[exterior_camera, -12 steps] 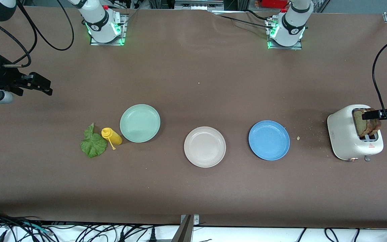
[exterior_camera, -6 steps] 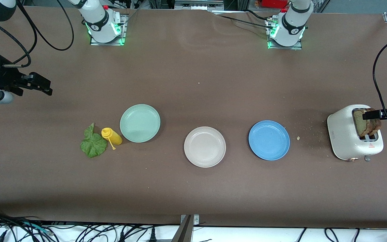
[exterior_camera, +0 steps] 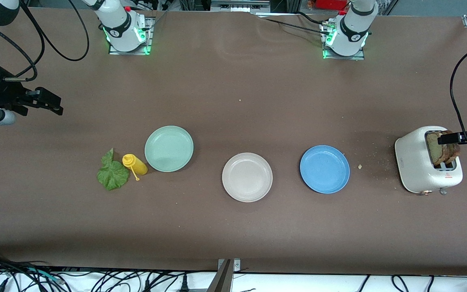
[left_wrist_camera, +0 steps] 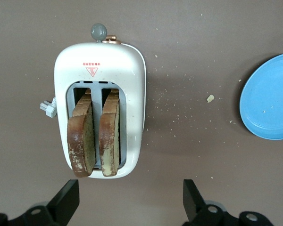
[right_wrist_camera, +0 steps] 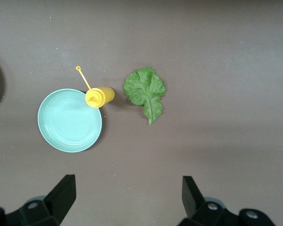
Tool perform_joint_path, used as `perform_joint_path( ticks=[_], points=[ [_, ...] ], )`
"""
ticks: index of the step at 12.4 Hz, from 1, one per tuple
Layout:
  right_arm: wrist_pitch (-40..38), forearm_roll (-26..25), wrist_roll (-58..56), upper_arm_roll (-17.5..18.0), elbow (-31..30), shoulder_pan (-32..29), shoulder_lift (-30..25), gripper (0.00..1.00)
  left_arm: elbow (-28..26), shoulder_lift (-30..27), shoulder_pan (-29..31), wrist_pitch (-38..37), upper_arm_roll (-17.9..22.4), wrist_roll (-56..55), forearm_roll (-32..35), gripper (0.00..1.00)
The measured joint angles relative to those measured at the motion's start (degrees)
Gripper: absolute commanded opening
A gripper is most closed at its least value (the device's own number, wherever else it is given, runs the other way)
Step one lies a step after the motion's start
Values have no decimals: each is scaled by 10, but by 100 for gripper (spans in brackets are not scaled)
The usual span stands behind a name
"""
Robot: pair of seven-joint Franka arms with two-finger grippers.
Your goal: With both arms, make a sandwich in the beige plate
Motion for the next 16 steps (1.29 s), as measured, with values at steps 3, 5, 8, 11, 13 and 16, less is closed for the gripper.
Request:
perform_joint_path(
  ticks=[3,5,8,11,13,16],
  points=[
    [0,0,0,0,0,0,0,100,0,0,0,0,0,0,0,97],
    [0,0,0,0,0,0,0,100,0,0,0,0,0,0,0,97],
    [0,0,0,0,0,0,0,100,0,0,0,0,0,0,0,97],
    [0,0,0,0,0,0,0,100,0,0,0,0,0,0,0,96],
    [0,0,0,0,0,0,0,100,0,0,2,0,0,0,0,95],
    [0,0,0,0,0,0,0,100,-12,-1,14,9,0,1,0,95]
  ],
)
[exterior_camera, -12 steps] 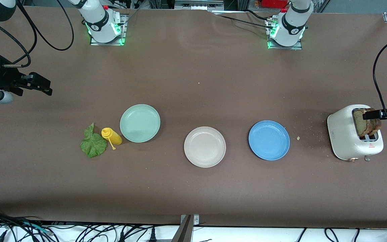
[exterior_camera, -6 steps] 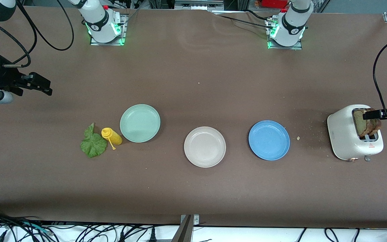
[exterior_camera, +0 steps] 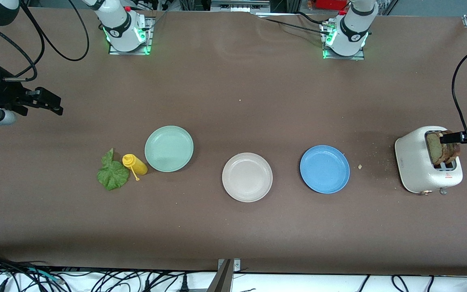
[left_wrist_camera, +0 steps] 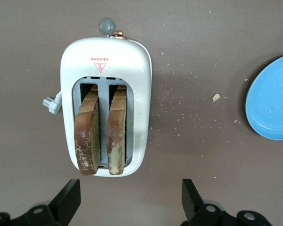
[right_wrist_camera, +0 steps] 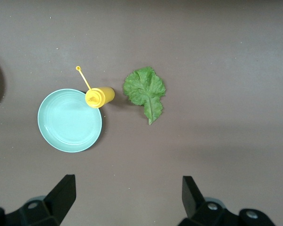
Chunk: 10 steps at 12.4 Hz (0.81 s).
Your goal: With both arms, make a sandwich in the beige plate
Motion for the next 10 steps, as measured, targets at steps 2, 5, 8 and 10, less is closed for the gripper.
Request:
perform_joint_path(
  ticks=[2,5,8,10],
  points=[
    [0,0,0,0,0,0,0,100,-34,-5,9,46,0,0,0,98],
    [0,0,0,0,0,0,0,100,-108,-25,17,117,0,1,0,97],
    [0,0,0,0,0,0,0,100,-156,-34,17,166,-2,0,0,97],
    [0,0,0,0,0,0,0,100,-178,-36,17,185,-3,0,0,94]
  ],
)
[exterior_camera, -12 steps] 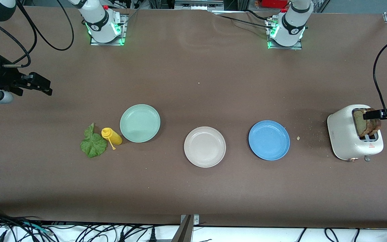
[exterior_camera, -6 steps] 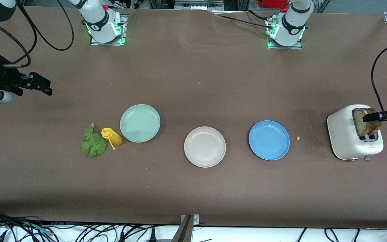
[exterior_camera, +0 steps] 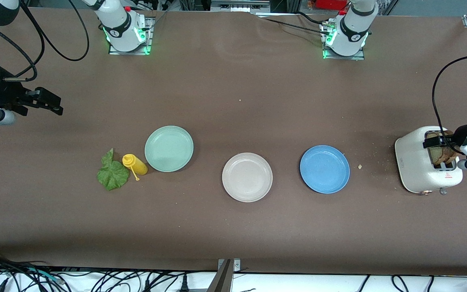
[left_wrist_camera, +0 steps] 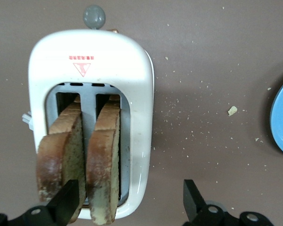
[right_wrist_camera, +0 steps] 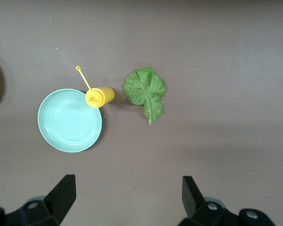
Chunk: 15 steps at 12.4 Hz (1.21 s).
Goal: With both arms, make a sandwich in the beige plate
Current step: 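Lower the left gripper and grasp one bread slice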
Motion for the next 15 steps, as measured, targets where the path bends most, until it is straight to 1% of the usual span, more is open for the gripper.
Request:
perform_joint_path(
  ticks=[1,2,3,4,6,7,10,13,15],
  points=[
    [0,0,0,0,0,0,0,100,-3,0,0,3,0,0,0,88],
    [0,0,0,0,0,0,0,100,-5,0,0,4,0,0,0,64],
    [0,0,0,0,0,0,0,100,-6,0,0,4,1,0,0,37],
    [0,0,0,0,0,0,0,100,-7,0,1,4,1,0,0,19],
    [0,0,0,0,0,0,0,100,-7,-1,4,4,2,0,0,0],
    [0,0,0,0,0,0,0,100,-7,-2,8,4,3,1,4,0],
    [0,0,0,0,0,0,0,100,-7,-3,21,6,3,20,45,0],
    [0,0,0,0,0,0,0,100,-3,-7,26,9,3,34,47,0],
    [0,0,0,0,0,0,0,100,7,-24,26,2,-1,34,47,0]
  ],
)
